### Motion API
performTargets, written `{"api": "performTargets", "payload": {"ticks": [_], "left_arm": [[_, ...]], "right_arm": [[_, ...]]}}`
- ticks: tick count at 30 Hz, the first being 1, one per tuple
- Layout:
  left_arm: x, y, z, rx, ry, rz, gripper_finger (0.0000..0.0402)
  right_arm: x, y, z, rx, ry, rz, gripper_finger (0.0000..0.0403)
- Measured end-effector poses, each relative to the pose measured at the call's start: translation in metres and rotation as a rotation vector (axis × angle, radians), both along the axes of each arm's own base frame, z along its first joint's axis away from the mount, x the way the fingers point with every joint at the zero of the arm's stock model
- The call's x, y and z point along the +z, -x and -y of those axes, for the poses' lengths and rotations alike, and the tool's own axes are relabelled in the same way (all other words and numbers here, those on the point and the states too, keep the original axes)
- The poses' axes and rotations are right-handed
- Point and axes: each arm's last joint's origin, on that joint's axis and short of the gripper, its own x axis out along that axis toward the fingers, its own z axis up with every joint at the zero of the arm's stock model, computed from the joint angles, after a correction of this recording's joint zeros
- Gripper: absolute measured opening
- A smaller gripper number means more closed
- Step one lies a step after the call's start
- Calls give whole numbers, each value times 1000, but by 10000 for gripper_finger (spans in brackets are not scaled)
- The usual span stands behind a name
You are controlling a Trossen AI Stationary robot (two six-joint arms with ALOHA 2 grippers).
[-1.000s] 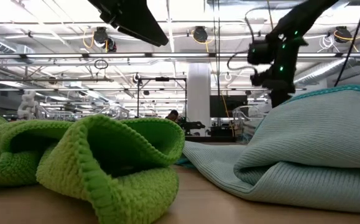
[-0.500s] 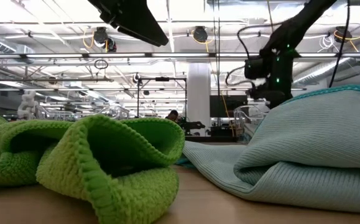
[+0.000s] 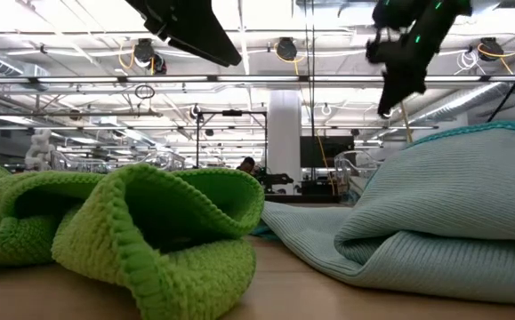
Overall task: Fold microfiber towels
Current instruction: Fold the blue microfiber cloth
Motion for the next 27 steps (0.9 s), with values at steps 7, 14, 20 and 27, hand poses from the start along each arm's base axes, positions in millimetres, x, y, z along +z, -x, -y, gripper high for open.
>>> {"api": "performTargets", "payload": {"ticks": [7,14,20,27], "left_arm": [[-1,-3,10,-80,113,48,241],[-24,7,26,-170,245,124,241],[-46,12,45,-203,273,108,241],[-66,-9,80,-252,277,65,253]], "right_arm": [[18,-14,-72,159,125,145,1],[-3,-42,-136,464,204,370,0],[-41,-54,-180,681,230,488,0],[-74,-62,-200,688,247,462,0]]}}
